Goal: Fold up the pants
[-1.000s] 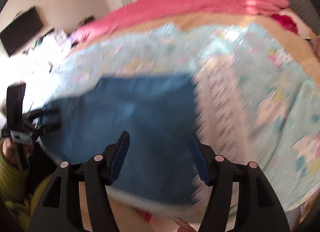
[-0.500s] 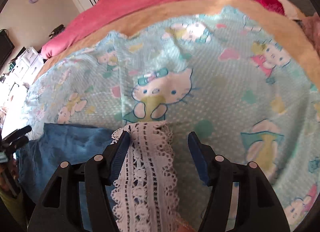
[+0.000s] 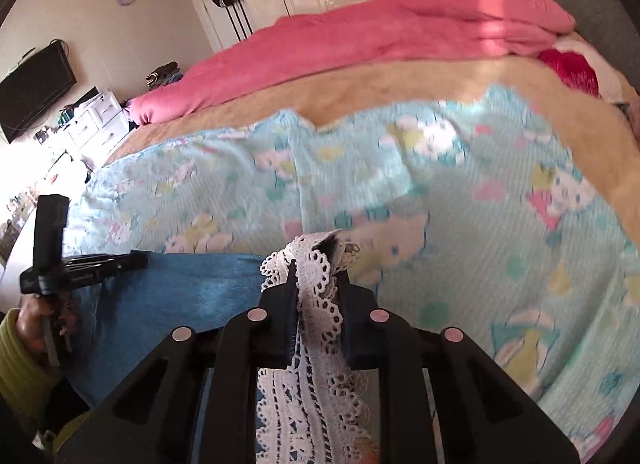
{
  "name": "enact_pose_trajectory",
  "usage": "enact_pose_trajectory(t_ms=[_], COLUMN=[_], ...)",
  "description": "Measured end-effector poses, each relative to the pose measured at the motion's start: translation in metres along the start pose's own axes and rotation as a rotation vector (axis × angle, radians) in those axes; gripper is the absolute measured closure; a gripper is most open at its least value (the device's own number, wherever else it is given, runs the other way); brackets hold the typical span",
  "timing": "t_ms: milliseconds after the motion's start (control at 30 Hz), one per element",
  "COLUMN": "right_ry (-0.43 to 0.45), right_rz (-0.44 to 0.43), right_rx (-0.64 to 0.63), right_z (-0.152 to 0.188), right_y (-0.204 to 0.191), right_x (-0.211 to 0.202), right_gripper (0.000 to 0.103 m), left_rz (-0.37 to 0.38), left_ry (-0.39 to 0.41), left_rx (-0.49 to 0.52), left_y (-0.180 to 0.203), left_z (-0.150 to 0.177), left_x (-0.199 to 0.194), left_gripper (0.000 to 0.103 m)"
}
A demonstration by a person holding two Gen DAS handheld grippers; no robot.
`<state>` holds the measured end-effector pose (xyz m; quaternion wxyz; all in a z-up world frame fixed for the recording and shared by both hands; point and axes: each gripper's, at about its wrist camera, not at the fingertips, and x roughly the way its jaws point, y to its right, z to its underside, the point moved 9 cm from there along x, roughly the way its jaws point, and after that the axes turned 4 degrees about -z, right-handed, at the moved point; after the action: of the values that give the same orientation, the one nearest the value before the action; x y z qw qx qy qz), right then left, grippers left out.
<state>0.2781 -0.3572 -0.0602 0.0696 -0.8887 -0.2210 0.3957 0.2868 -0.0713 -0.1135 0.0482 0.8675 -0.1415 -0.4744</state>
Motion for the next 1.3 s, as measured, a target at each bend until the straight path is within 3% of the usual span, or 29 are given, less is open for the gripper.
enact_pose_trajectory(t_ms=[200, 333, 367, 400, 433, 567, 633, 700, 833, 967, 1100, 1167, 1233, 1300], right_ry=[-0.114, -0.153, -0.144, -0.13, -0.119, -0.022, 0.031, 0.065, 0.065, 0.057, 0.021, 0.01, -0.006, -0.019], right_rz=[0.098, 0.126, 0.126, 0.136, 0.144, 0.194, 0.188, 0.183, 0.175, 0.158, 0.156, 0.14, 0.133, 0.131], right_rx=[-0.005, 0.017, 0.034, 0.056, 0.065, 0.058, 0.047, 0.023, -0.032, -0.085, -0.162, -0.192, -0.217, -0.226], right_z=[0.003, 0.016, 0.016, 0.013, 0.012, 0.008, 0.014, 0.027, 0.055, 0.074, 0.085, 0.089, 0.093, 0.097], right_y=[0.019, 0.031, 0.034, 0.039, 0.041, 0.042, 0.033, 0.018, -0.01, -0.041, -0.072, -0.086, -0.099, -0.108], right_x=[0.047, 0.068, 0.067, 0.062, 0.057, 0.012, -0.012, -0.034, -0.049, -0.05, -0.04, -0.035, -0.029, -0.024], right_gripper=[0.087, 0.084, 0.078, 0.069, 0.067, 0.053, 0.049, 0.04, 0.04, 0.039, 0.039, 0.039, 0.022, 0.02], left_rz=[-0.102, -0.149, -0.147, -0.157, -0.175, -0.219, -0.268, -0.287, -0.287, -0.387, -0.374, -0.318, -0.249, -0.199], left_ry=[-0.023, -0.003, 0.003, 0.009, 0.018, 0.061, 0.096, 0.124, 0.183, 0.218, 0.2, 0.185, 0.165, 0.136], left_rx=[0.051, 0.077, 0.079, 0.077, 0.073, 0.048, 0.061, 0.059, 0.022, -0.024, -0.054, -0.027, -0.005, 0.033], left_y=[-0.004, -0.014, -0.016, -0.019, -0.023, -0.037, -0.044, -0.048, -0.057, -0.082, -0.086, -0.069, -0.051, -0.031], left_z=[-0.002, 0.006, 0.006, 0.006, 0.006, 0.011, 0.014, 0.019, 0.033, 0.056, 0.073, 0.081, 0.087, 0.09], left_x=[0.018, 0.027, 0.025, 0.022, 0.017, -0.013, -0.033, -0.053, -0.094, -0.132, -0.146, -0.143, -0.136, -0.121], left_gripper=[0.099, 0.087, 0.084, 0.073, 0.061, 0.052, 0.036, 0.031, 0.015, 0.01, 0.01, 0.01, 0.01, 0.01])
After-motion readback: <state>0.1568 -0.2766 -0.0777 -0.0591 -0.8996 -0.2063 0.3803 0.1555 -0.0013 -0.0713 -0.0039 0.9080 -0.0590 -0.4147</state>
